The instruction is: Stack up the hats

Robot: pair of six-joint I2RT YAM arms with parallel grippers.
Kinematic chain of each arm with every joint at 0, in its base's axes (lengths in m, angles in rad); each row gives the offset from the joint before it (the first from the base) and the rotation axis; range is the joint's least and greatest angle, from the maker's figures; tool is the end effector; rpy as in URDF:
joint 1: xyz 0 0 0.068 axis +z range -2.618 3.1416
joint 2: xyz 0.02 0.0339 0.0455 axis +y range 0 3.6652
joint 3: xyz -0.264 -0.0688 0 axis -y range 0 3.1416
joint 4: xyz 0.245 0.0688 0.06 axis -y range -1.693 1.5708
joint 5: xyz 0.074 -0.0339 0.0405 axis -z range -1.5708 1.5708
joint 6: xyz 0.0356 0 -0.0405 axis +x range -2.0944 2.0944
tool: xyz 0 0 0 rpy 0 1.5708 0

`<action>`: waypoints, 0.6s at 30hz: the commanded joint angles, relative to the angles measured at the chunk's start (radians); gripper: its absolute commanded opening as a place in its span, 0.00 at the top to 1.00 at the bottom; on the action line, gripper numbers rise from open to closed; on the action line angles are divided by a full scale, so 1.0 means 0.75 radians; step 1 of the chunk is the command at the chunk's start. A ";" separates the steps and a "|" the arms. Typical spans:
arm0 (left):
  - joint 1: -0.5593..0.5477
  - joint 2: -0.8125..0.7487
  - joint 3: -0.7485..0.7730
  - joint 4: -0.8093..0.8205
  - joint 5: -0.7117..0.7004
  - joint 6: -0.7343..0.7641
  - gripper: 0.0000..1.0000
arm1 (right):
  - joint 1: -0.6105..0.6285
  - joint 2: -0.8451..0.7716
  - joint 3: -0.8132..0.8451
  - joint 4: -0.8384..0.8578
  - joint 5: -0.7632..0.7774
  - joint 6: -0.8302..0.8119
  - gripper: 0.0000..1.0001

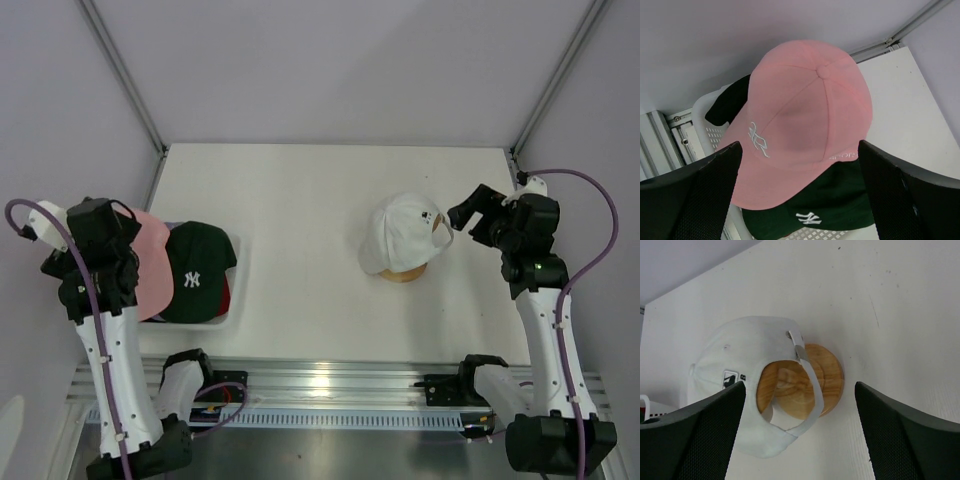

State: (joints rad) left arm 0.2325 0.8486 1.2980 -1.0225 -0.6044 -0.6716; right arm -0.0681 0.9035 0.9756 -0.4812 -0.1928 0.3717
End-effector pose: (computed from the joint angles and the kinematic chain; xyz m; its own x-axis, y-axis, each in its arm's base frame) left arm 0.1188 0.0489 0.4161 -0.0060 -0.5276 -0.8495 -0.8405 0.4629 -0.2816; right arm 0.1966 -0.0066 0.3550 -0.4092 0.3852 -0.8271 0.0430 0.9136 0.4042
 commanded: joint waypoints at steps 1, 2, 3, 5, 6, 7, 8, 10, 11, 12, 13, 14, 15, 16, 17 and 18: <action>0.150 0.028 0.016 0.085 0.202 0.024 0.01 | -0.005 0.041 -0.020 0.073 -0.023 -0.019 0.08; 0.158 0.042 0.018 0.089 0.221 0.028 0.00 | -0.005 0.047 -0.035 0.099 -0.023 -0.017 0.08; 0.158 0.043 0.020 0.093 0.225 0.036 0.00 | -0.005 0.047 -0.061 0.116 -0.021 -0.007 0.09; 0.158 0.043 0.016 0.110 0.221 0.051 0.01 | -0.005 0.053 -0.092 0.161 -0.013 -0.005 0.12; 0.160 0.045 0.018 0.112 0.201 0.053 0.00 | -0.005 0.055 -0.124 0.181 -0.001 -0.001 0.16; 0.158 0.045 0.022 0.122 0.192 0.059 0.00 | -0.005 0.061 -0.143 0.212 0.003 0.003 0.19; 0.158 0.045 0.022 0.122 0.186 0.063 0.01 | -0.005 0.076 -0.157 0.222 0.010 0.003 0.21; 0.160 0.051 0.034 0.122 0.174 0.065 0.01 | -0.005 0.098 -0.178 0.224 0.024 0.003 0.29; 0.160 0.053 0.041 0.122 0.170 0.067 0.01 | -0.005 0.120 -0.180 0.220 0.024 0.001 0.31; 0.160 0.053 0.041 0.122 0.166 0.067 0.00 | -0.007 0.133 -0.188 0.222 0.026 -0.001 0.34; 0.160 0.053 0.041 0.120 0.168 0.069 0.01 | -0.007 0.141 -0.202 0.224 0.024 -0.001 0.35; 0.160 0.049 0.041 0.118 0.174 0.069 0.00 | -0.007 0.149 -0.211 0.232 0.016 -0.001 0.36; 0.160 0.047 0.039 0.126 0.196 0.075 0.00 | -0.007 0.163 -0.221 0.239 0.012 -0.003 0.37; 0.160 0.041 0.032 0.140 0.298 0.116 0.01 | -0.007 0.168 -0.231 0.247 0.010 -0.001 0.40; 0.160 0.034 0.010 0.183 0.372 0.143 0.00 | -0.007 0.176 -0.253 0.267 0.006 0.001 0.41; 0.160 0.028 -0.002 0.212 0.451 0.222 0.01 | -0.007 0.190 -0.266 0.275 0.004 0.003 0.43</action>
State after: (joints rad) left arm 0.3420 0.8883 1.2976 -0.9440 -0.4168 -0.6102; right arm -0.0681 1.0321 0.7967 -0.3420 -0.1898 0.3729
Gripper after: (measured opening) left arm 0.994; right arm 0.587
